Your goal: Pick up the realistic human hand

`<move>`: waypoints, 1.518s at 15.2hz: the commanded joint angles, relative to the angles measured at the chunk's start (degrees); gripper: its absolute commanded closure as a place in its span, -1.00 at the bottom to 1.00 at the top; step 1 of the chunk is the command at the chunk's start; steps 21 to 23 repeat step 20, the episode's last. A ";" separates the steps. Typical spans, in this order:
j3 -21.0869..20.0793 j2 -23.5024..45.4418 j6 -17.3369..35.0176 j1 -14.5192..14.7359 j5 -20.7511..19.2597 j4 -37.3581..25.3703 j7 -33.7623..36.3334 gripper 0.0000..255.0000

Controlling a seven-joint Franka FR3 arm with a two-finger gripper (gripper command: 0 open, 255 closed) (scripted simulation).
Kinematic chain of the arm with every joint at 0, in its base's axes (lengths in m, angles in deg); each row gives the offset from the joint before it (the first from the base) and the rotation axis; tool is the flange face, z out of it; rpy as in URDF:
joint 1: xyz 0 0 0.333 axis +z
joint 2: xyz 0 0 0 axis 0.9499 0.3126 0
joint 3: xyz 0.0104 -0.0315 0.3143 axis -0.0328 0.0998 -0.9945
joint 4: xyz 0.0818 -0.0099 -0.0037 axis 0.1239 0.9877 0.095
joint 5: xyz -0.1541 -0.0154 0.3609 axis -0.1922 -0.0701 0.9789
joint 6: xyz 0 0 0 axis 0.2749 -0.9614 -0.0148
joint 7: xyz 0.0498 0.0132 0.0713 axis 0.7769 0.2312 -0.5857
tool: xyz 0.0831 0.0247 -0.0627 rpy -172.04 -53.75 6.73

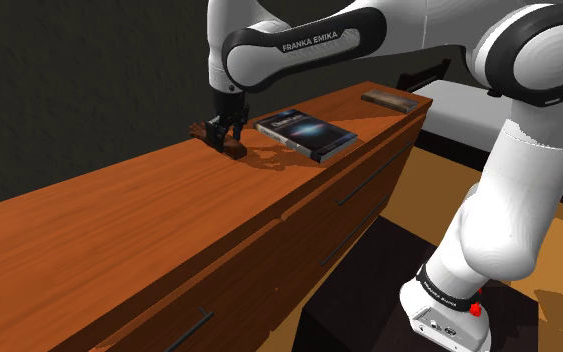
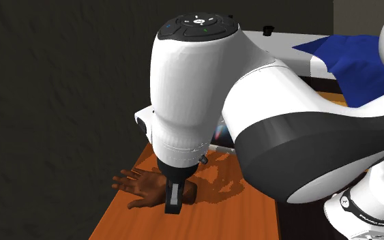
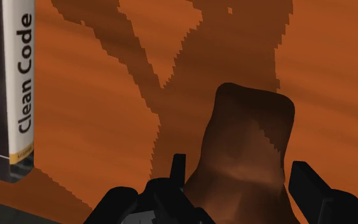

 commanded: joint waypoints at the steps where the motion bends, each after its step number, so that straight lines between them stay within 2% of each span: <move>1: 0.01 0.04 0.05 0.00 0.00 0.00 0.00 1.00; 3: 0.01 0.00 0.13 -0.01 0.00 0.13 0.01 1.00; 18: -0.20 -0.30 -11.28 0.21 0.53 -11.04 -1.10 1.00; 23: -0.20 -0.29 -11.40 0.21 0.53 -11.17 -1.11 1.00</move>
